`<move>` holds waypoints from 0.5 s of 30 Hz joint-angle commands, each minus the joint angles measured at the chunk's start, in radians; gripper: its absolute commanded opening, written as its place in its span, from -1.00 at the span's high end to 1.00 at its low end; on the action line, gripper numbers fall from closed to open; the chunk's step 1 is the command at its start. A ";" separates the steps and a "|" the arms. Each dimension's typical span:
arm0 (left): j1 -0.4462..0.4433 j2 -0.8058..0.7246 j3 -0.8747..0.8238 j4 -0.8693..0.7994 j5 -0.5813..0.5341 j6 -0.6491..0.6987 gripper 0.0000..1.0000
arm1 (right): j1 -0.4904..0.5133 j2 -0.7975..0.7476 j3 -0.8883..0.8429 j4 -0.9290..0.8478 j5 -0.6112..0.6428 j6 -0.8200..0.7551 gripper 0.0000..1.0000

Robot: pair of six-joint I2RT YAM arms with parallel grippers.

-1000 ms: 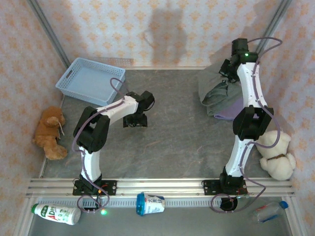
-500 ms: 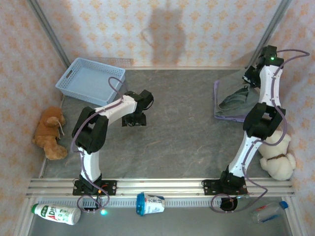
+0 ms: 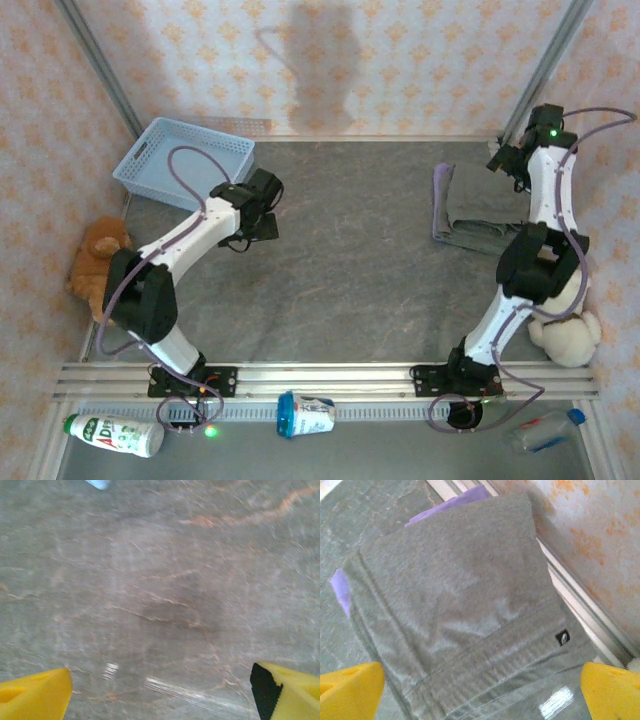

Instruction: Fold and stack the mixed laundry pile

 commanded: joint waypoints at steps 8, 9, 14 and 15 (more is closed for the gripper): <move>0.126 -0.222 -0.258 0.216 -0.306 0.213 -0.87 | 0.236 -0.413 -0.794 0.598 0.026 0.001 -0.97; 0.133 -0.230 -0.289 0.262 -0.323 0.246 -0.87 | 0.259 -0.435 -0.853 0.658 0.049 -0.012 -0.97; 0.138 -0.340 -0.560 0.678 -0.450 0.396 -0.87 | 0.324 -0.535 -1.190 1.100 0.106 -0.078 -0.97; 0.140 -0.355 -0.606 0.759 -0.438 0.428 -0.87 | 0.330 -0.539 -1.238 1.181 0.113 -0.095 -0.97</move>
